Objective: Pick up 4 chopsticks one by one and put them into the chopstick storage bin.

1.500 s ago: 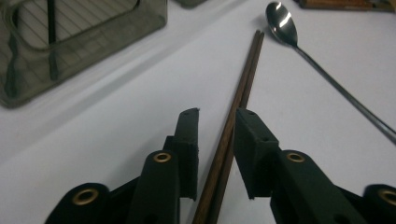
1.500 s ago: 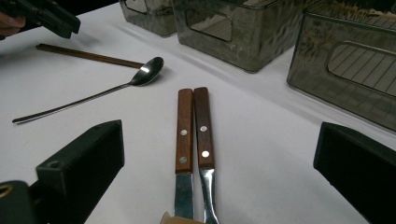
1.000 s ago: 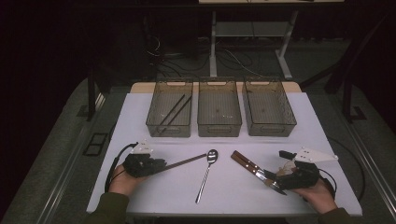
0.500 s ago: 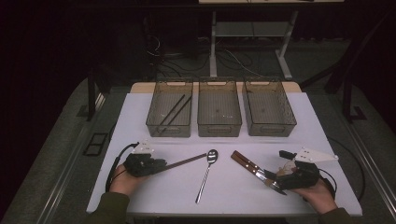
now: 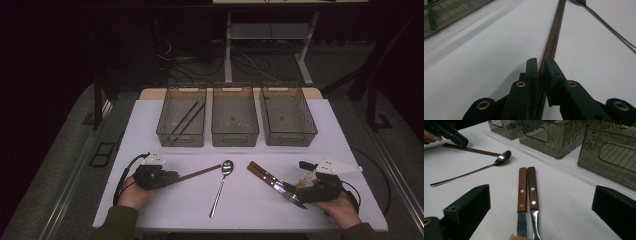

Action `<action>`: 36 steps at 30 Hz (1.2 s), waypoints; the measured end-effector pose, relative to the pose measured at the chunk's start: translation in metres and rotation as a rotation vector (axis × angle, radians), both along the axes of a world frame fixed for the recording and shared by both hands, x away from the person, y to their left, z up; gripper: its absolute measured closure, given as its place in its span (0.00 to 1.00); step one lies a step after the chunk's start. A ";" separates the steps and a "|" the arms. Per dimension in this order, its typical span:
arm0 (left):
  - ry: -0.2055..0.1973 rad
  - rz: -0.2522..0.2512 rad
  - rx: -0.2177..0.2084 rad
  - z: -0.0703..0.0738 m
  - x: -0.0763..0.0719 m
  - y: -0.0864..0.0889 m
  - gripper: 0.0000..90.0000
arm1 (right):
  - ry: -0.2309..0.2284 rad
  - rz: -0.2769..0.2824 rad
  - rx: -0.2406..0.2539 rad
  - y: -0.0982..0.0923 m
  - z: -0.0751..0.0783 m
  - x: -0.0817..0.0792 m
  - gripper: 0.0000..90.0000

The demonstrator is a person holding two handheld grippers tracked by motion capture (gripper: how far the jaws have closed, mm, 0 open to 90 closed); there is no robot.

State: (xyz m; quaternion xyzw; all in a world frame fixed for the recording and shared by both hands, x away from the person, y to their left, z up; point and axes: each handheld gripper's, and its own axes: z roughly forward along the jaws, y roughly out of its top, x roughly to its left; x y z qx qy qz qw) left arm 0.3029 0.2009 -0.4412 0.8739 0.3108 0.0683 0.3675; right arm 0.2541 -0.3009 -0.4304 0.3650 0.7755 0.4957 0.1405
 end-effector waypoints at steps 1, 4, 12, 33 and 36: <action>-0.005 -0.007 0.008 -0.001 0.001 0.000 0.90 | 0.000 0.000 0.000 0.000 0.000 0.000 0.02; -0.001 -0.009 0.028 -0.002 0.002 0.000 0.89 | 0.000 0.001 0.000 0.000 0.000 0.000 0.02; -0.011 -0.016 0.010 -0.005 0.002 0.001 0.89 | 0.000 0.003 -0.002 0.001 0.000 0.000 0.02; -0.022 -0.066 0.035 -0.003 0.004 -0.001 0.94 | -0.003 0.004 0.001 0.001 0.000 0.000 0.02; -0.026 -0.055 0.037 -0.003 0.006 0.000 0.94 | -0.002 0.006 0.001 0.001 0.000 0.000 0.02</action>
